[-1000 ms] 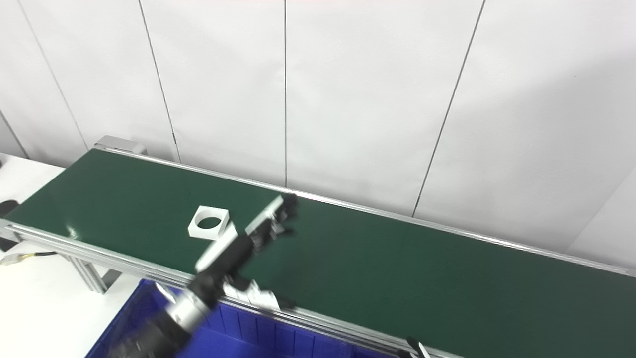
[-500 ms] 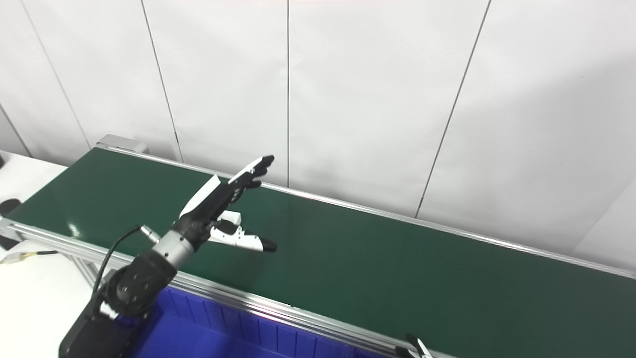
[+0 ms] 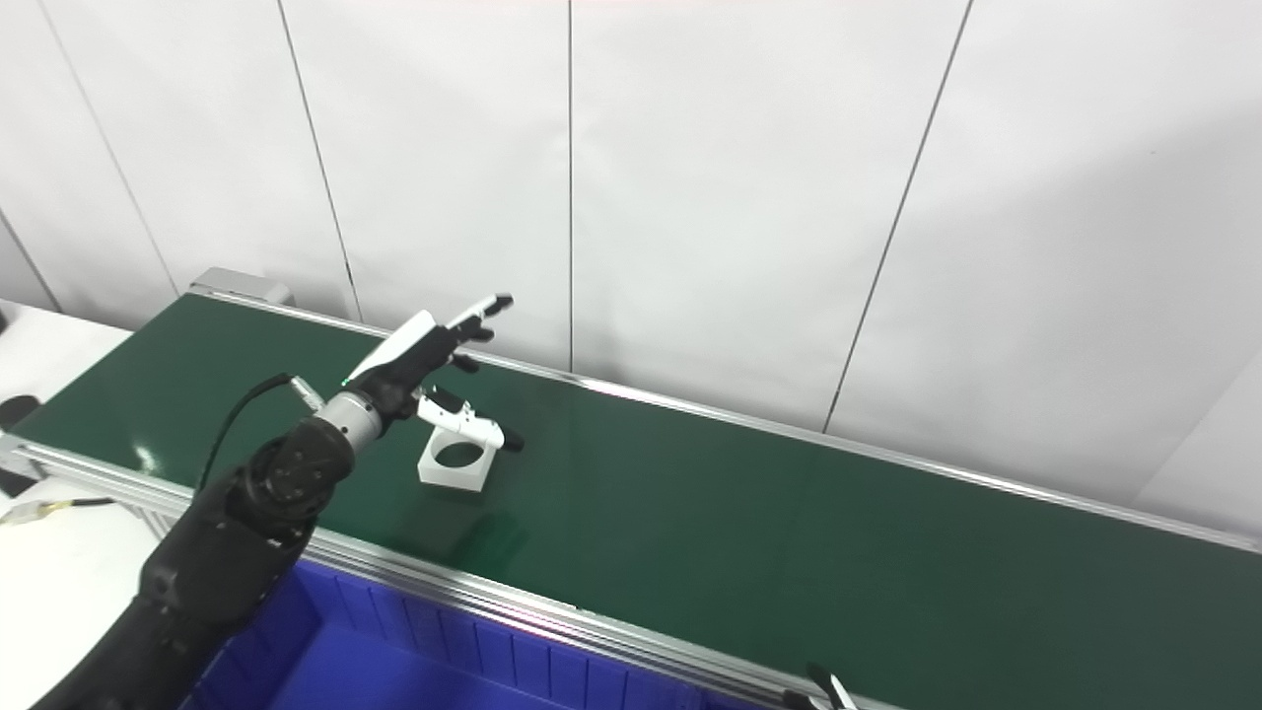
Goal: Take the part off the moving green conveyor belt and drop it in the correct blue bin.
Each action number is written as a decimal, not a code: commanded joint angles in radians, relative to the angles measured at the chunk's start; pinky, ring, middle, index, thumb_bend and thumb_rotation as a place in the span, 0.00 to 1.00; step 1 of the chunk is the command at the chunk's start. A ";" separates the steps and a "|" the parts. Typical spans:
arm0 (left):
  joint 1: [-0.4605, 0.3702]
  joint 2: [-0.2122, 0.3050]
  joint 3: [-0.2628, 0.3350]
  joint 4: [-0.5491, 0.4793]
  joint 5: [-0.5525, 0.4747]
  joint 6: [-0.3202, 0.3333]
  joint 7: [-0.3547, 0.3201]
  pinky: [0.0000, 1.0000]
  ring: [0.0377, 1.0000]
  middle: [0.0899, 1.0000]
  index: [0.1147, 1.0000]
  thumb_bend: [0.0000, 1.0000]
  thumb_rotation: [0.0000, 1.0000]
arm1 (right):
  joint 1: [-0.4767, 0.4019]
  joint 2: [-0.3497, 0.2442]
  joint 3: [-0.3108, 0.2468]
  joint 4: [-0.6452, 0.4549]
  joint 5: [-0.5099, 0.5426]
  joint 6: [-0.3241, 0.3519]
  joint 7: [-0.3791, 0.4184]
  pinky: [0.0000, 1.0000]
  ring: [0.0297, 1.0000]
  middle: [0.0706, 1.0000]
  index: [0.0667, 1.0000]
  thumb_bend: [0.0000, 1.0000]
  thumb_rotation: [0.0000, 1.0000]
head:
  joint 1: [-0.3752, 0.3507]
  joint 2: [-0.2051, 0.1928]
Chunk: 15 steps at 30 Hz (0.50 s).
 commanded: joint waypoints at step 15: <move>-0.200 0.059 -0.216 0.225 0.257 -0.103 0.053 0.98 0.99 1.00 0.96 0.92 0.22 | 0.000 0.016 -0.010 -0.028 0.049 -0.114 -0.007 0.72 0.80 0.82 0.96 0.88 0.02 | 0.004 0.024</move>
